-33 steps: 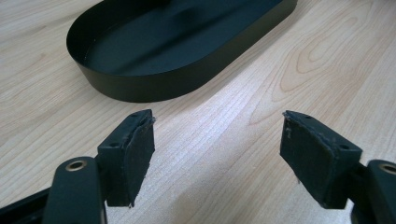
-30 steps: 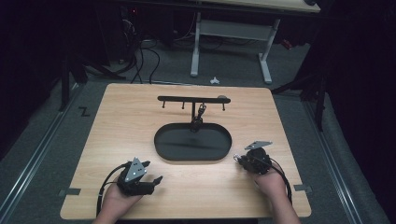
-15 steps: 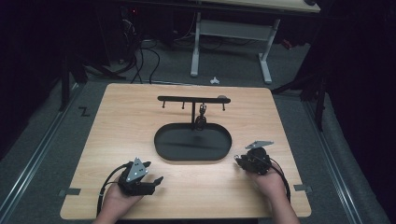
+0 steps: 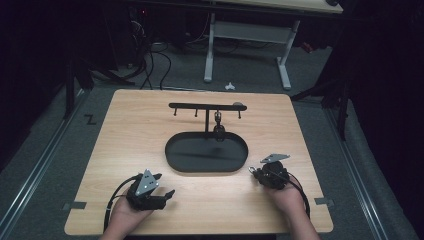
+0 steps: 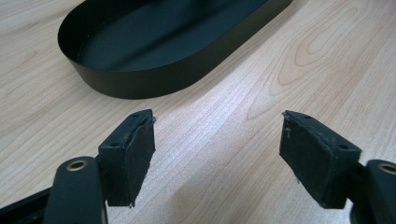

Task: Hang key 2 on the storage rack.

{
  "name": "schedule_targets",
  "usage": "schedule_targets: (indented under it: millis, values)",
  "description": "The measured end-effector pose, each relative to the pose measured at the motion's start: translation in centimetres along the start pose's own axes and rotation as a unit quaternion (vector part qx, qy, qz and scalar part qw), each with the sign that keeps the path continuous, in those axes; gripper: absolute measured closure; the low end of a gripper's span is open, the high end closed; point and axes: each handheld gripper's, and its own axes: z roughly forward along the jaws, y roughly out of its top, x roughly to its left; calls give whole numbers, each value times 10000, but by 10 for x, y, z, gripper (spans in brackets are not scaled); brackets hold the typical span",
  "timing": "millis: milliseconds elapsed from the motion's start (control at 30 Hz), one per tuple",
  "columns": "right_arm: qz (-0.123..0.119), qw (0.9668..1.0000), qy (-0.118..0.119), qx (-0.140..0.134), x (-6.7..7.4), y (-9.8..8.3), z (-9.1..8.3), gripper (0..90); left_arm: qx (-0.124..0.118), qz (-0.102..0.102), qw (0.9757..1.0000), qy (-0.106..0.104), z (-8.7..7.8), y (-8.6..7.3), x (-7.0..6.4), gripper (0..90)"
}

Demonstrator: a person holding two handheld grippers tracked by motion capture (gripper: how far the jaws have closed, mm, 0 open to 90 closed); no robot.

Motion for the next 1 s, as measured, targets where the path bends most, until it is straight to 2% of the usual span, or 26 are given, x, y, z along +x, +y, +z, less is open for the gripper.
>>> schedule_targets:
  millis: [167, 400, 567, 1000]
  values:
    - [14, 10000, -22, 16, 0, 1, 0, 751, -10, -9, 10000, 10, 0, 0, 0, 272]
    - [-58, 9997, -245, 16, -1, 0, 0, 751, 11, 9, 10000, -3, 1, 0, 0, 272]
    - [152, 9999, -30, -39, -5, 0, 0, 751, 3, 5, 10000, 2, 1, 0, 0, 273]
    - [477, 9976, 257, -439, -14, -1, -16, 752, 1, 12, 10000, 1, 1, 1, 0, 273]
